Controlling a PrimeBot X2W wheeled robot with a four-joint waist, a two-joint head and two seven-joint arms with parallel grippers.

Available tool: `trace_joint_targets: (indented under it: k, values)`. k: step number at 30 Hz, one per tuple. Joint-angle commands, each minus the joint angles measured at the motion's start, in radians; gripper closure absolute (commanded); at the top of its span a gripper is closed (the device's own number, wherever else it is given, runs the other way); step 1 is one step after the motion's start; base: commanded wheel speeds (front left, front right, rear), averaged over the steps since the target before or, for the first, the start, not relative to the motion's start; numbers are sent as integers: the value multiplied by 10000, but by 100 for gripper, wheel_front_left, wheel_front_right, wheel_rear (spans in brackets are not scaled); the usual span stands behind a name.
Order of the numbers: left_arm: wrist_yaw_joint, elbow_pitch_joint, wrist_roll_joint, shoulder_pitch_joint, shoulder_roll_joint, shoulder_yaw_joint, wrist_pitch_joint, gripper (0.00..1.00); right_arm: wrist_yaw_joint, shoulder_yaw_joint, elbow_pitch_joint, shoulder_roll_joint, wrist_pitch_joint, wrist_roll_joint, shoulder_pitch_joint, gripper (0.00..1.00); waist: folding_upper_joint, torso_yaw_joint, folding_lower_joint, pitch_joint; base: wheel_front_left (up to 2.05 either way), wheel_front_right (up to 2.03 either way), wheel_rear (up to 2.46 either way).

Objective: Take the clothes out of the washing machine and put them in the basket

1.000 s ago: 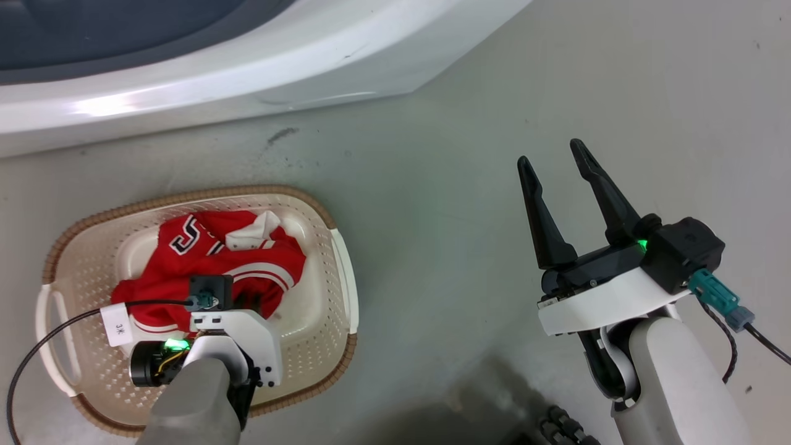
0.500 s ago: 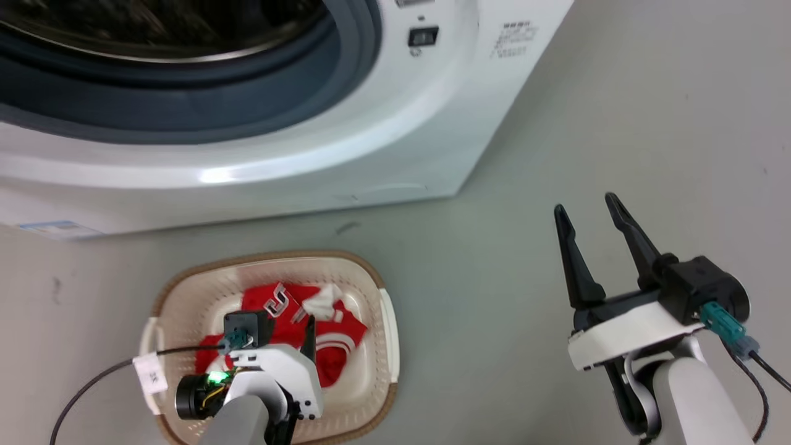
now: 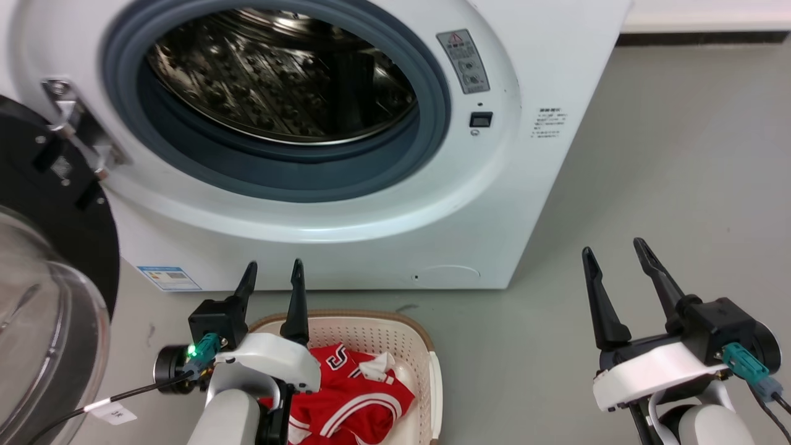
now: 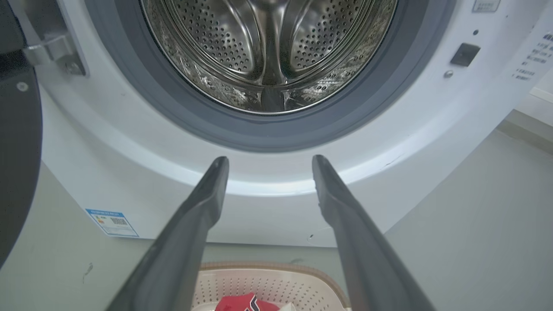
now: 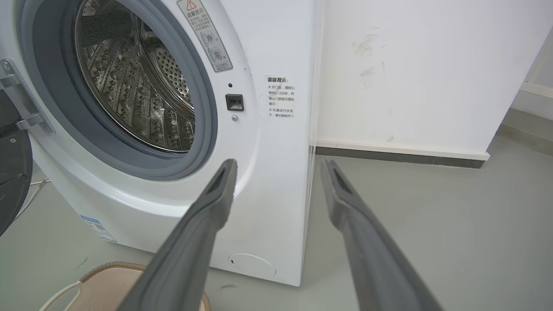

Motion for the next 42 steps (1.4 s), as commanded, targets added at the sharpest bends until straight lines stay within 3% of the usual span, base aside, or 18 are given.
trace_joint_targets:
  k: [1,7,13,42]
  values:
    - [64,-493,218,190,-23,21,-22,0,-7,-42,-136,-6,11,-58,210,0,-1,280,2,-356,0,0,0]
    - [161,-2326,862,586,-13,214,-21,0,-5,-141,-386,-6,99,-104,612,0,-1,425,2,-895,0,0,0]
    - [183,-3270,1210,1148,158,349,-21,0,-7,-183,-568,-6,162,-98,1069,0,-1,472,2,-1432,0,0,0]
    - [365,-3278,1095,1960,528,202,135,0,-7,-198,-709,-6,360,20,1650,0,-1,454,2,-1737,0,0,0]
